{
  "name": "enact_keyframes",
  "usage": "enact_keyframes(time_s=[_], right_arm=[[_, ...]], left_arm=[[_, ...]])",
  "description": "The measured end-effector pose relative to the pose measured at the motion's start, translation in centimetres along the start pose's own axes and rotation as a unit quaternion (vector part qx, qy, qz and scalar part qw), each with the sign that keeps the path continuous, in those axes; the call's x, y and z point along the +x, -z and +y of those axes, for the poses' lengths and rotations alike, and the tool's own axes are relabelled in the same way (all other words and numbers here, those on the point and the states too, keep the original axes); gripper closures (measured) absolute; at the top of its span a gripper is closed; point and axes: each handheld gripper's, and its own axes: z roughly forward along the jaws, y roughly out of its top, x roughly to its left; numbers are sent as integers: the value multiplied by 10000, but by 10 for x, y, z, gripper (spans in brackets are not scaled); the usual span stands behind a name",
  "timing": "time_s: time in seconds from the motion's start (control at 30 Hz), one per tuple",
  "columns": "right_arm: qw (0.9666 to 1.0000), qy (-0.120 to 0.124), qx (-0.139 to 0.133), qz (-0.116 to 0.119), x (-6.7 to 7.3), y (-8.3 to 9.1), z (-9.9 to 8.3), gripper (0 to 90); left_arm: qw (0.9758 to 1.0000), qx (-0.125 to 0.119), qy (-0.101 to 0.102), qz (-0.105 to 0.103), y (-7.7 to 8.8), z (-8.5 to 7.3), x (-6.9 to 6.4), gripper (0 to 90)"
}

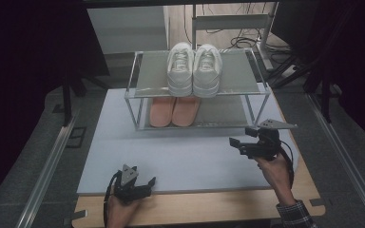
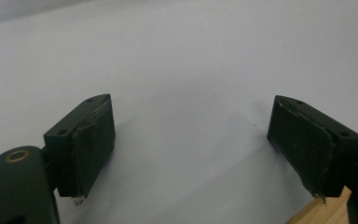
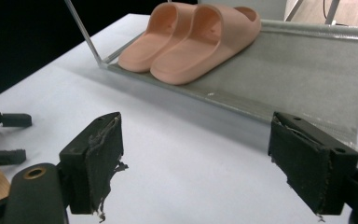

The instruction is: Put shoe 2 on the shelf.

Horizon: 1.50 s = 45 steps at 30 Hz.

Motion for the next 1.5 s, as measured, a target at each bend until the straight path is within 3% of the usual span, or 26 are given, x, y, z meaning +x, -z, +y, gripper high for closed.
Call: enact_keyframes(time_s=[0.4,0.8,1.5], right_arm=[[9996,197,204,-25,-1,-4,-24,150],[9976,482,448,-227,1,-16,-50,118],[9937,680,779,-429,11,-39,-96,88]], left_arm=[[10000,3,-1,2,0,0,0,150],[10000,4,-2,3,0,0,0,151],[10000,0,1,13,0,0,0,152]])
